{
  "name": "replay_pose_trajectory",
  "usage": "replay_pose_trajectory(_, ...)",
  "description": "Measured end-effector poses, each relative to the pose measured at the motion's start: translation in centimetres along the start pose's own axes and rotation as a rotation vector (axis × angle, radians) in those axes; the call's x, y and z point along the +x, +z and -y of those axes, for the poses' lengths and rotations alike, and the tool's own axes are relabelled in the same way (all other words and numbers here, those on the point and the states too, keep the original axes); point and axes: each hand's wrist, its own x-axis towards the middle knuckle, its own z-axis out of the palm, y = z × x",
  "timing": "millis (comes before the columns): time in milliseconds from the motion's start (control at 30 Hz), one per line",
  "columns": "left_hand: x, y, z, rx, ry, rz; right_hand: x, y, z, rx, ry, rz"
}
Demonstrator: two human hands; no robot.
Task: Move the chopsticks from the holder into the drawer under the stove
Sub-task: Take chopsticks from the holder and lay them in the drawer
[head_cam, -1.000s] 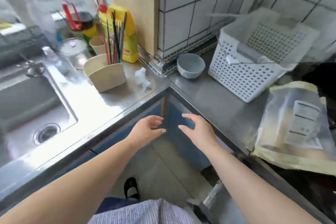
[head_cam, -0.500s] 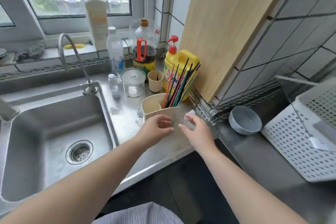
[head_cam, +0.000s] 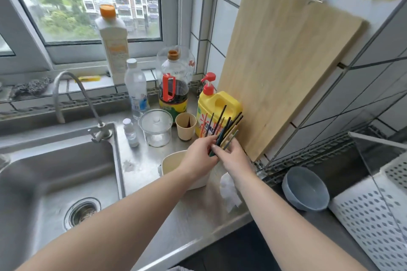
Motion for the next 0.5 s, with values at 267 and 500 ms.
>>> replay_pose_trajectory(267,0.8,1.6,1.6,0.094,-0.008,-0.123,1.1,0.6,-0.3,-0.039,-0.037,-0.085)
replay_pose_trajectory(500,0.8,2.2,2.1,0.036,-0.019,-0.174,1.3,0.1,0.2,-0.130,-0.114,-0.099)
